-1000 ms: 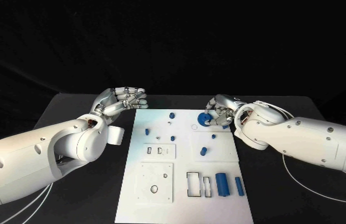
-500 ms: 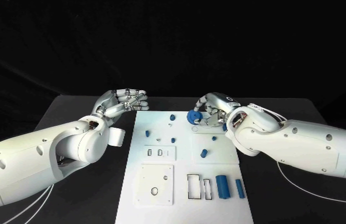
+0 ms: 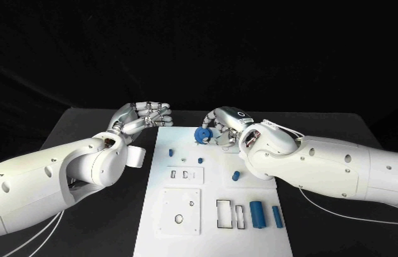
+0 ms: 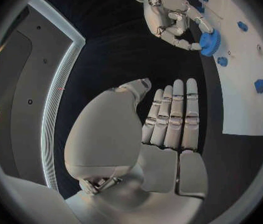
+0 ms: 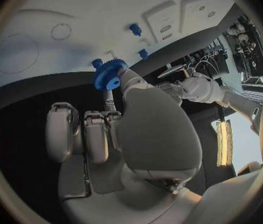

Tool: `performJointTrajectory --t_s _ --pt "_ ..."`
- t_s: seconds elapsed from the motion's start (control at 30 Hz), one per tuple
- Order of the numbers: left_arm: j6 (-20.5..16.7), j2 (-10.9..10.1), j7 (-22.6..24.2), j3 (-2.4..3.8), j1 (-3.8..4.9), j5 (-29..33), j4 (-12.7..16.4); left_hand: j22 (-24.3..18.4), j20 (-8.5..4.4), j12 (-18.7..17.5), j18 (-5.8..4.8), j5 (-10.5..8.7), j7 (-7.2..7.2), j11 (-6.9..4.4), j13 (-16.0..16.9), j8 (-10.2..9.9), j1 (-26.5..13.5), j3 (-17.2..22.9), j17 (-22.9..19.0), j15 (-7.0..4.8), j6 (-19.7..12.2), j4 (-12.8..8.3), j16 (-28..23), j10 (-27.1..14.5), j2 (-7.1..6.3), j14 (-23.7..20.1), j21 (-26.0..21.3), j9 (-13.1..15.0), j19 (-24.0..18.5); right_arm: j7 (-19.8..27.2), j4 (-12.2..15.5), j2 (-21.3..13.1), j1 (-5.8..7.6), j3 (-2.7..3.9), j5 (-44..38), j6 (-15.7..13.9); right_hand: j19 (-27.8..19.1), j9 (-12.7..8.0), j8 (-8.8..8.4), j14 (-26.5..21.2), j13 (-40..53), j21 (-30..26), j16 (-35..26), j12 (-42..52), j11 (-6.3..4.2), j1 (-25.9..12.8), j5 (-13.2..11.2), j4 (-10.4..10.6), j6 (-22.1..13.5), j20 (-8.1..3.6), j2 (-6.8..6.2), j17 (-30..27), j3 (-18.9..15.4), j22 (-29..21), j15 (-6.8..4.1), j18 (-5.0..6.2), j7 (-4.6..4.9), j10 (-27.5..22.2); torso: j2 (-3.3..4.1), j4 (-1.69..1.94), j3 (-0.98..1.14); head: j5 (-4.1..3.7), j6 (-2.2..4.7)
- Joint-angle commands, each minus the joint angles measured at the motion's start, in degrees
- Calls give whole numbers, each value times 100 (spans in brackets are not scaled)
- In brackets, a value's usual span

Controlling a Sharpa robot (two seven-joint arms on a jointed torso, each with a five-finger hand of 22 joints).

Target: Assemble the parts on the task board

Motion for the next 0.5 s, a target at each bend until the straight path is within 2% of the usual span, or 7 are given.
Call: performJointTrajectory --t_s 0.03,0.13,0.5 --pt "108 14 29 4 6 12 15 -8 17 -25 63 -33 -3 37 7 -22 -55 7 6 45 -17 -20 -29 4 14 -5 6 1 -31 -72 -86 114 -39 -2 -170 21 18 4 31 487 1164 27 22 35 -47 -14 37 -4 91 -2 36 988 25 369 -43 -74 -51 388 8 -7 -1 25 -13" --pt "110 16 29 4 6 12 18 -8 17 -25 63 -33 -3 37 7 -22 -55 7 6 45 -17 -20 -29 4 14 -5 6 1 -31 -70 -157 215 -82 -4 -171 51 18 4 31 487 1164 27 22 35 -47 -14 37 -4 91 -2 36 988 25 369 -43 -74 -51 388 12 -15 4 40 -24" --pt "110 16 27 5 8 12 32 -8 17 -25 63 -33 -3 37 7 -22 -55 7 6 45 -17 -20 -29 4 14 -5 6 1 -31 -65 -396 446 -191 -24 -132 181 12 0 15 485 1161 19 19 32 -47 -27 37 -3 87 -6 38 976 51 360 -46 -71 -50 387 6 -8 6 61 -65"
